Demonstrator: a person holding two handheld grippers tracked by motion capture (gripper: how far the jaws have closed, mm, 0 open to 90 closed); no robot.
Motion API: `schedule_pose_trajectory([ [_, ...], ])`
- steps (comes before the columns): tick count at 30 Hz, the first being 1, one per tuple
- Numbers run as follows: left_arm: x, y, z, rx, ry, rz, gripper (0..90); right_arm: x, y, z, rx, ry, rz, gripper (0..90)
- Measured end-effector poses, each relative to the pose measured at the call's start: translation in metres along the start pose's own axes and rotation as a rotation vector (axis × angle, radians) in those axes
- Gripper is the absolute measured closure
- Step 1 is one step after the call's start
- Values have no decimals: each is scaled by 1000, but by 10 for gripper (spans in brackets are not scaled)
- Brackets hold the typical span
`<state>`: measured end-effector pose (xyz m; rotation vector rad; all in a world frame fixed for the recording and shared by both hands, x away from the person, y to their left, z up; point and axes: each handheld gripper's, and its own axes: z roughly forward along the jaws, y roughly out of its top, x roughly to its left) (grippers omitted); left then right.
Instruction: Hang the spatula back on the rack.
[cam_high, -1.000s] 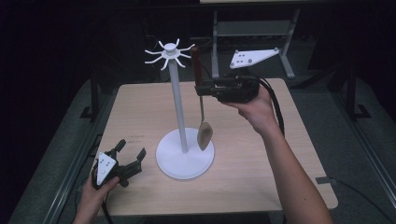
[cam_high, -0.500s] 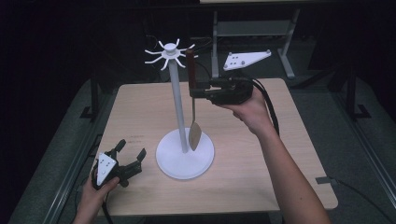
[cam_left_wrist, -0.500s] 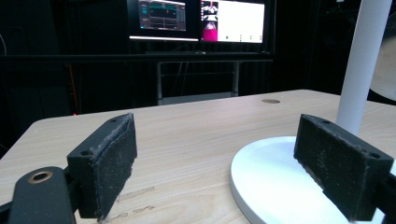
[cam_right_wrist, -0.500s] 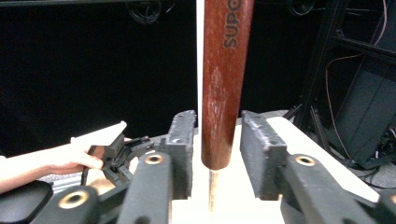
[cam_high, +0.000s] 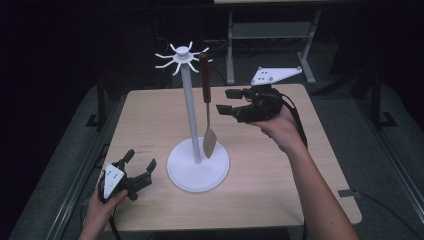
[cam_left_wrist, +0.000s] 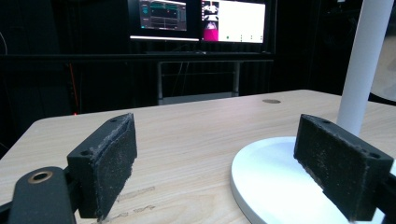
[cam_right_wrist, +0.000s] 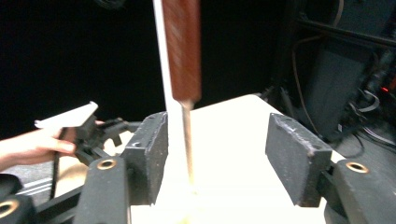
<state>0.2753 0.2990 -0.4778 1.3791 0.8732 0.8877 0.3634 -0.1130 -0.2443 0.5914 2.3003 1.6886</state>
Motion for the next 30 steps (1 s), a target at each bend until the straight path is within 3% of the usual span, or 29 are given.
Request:
schedule_pose_trajectory([
  [11,0,0,0,-3,1,2,128,-11,-34,-14,34,-116,35,323],
  [15,1,0,0,3,1,8,127,-15,-54,-21,52,-161,68,302],
  [30,0,0,0,1,2,0,127,-24,-109,-41,102,-269,129,205],
])
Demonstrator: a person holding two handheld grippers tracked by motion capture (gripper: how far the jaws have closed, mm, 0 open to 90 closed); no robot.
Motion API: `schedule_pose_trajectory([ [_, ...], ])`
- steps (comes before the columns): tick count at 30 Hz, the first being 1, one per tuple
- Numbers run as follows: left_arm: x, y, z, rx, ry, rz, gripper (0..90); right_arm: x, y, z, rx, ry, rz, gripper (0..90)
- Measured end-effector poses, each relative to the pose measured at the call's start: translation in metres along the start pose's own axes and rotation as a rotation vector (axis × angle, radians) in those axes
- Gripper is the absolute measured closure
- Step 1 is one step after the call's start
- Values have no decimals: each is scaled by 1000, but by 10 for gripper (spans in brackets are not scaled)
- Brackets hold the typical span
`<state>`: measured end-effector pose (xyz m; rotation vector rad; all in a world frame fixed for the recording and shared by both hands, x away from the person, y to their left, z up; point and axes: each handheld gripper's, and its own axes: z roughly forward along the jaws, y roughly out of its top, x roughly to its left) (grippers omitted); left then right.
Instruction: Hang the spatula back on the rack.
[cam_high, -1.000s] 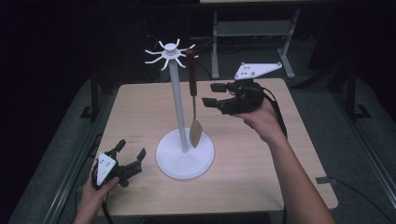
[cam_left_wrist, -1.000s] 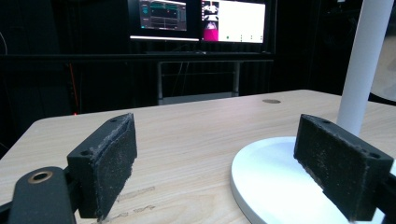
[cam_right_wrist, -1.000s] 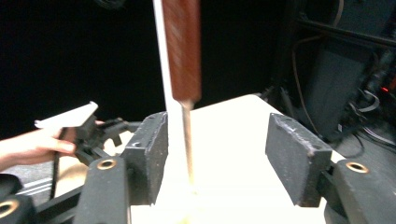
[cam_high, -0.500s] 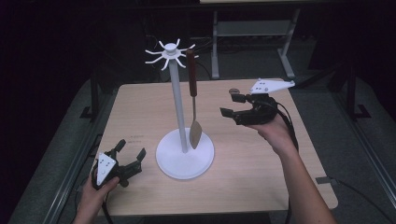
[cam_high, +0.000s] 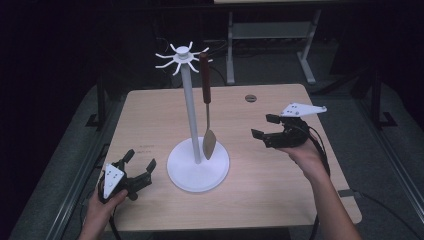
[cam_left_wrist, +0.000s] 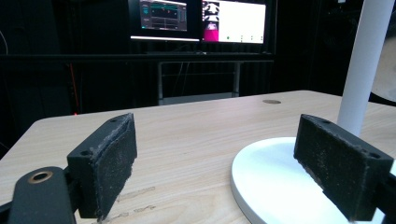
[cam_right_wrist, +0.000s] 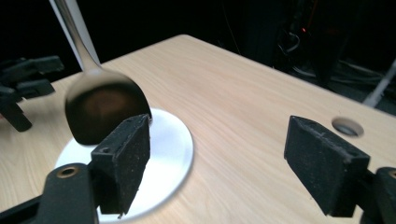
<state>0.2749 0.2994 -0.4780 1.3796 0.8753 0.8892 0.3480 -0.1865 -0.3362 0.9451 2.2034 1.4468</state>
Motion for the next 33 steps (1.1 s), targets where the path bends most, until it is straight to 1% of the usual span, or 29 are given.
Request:
schedule_pose_trajectory([
  [3,0,0,0,-1,0,-1,127,-5,-14,-3,14,-24,15,193],
  [4,0,0,0,0,0,0,127,-6,-18,-4,20,-28,22,188],
  [5,0,0,0,0,0,0,127,-6,-18,-4,20,-28,22,188],
  [8,0,0,0,-1,1,0,128,-8,-31,-6,33,-42,33,169],
  [10,0,0,0,0,0,1,127,-11,-42,-8,38,-61,40,157],
  [11,0,0,0,0,0,1,127,-11,-42,-8,38,-61,40,157],
  [12,0,0,0,-1,1,0,127,-12,-50,-10,46,-75,44,149],
  [15,0,0,0,-1,1,0,127,-14,-61,-13,64,-94,58,137],
  [20,0,0,0,0,0,1,127,-15,-75,-18,74,-117,83,134],
  [24,0,0,-1,0,1,-3,127,-15,-86,-21,96,-133,94,132],
  [25,0,0,-1,0,1,-2,127,-17,-94,-24,106,-141,103,131],
  [27,0,0,-1,-1,0,-1,127,-17,-97,-25,107,-146,112,131],
  [28,0,0,-1,-1,0,-1,127,-19,-104,-29,110,-156,124,131],
  [30,0,0,-1,-1,0,-1,127,-20,-109,-32,114,-167,137,132],
  [32,0,0,-1,-1,0,-1,127,-20,-111,-33,119,-170,140,131],
  [33,0,0,-1,-1,0,-1,127,-20,-117,-36,127,-183,143,132],
])
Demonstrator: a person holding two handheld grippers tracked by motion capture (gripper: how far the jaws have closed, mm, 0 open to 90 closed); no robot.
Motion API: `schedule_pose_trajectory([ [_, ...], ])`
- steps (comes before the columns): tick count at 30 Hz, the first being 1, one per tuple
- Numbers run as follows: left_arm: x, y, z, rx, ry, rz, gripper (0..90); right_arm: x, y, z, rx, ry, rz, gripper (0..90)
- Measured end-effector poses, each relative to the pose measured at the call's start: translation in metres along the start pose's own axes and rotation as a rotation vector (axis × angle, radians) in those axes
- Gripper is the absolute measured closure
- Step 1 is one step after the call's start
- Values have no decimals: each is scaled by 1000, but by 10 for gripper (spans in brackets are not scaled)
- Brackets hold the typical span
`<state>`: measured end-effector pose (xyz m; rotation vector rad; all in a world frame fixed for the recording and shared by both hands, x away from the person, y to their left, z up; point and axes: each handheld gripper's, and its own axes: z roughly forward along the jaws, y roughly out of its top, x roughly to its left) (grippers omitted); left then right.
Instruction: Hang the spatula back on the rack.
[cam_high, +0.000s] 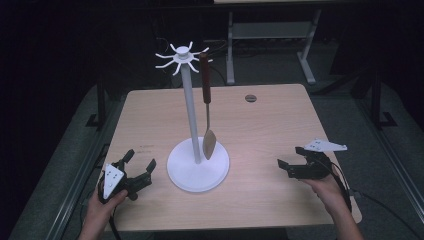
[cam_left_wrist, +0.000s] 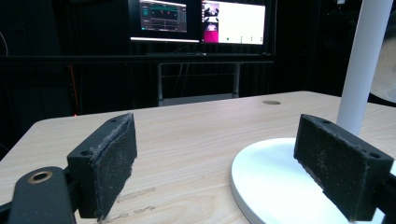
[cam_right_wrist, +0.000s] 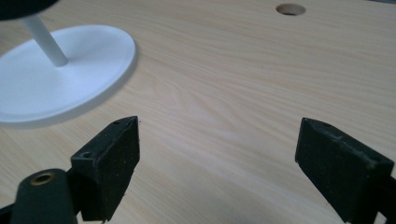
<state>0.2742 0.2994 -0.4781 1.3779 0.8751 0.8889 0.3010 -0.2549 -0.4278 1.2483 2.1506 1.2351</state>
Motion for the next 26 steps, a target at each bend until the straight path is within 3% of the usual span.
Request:
schedule_pose_trajectory([
  [14,0,0,2,8,8,-2,127,-6,-25,3,35,-21,32,131],
  [26,-1,0,2,9,1,3,128,-12,-28,4,49,-44,21,128],
])
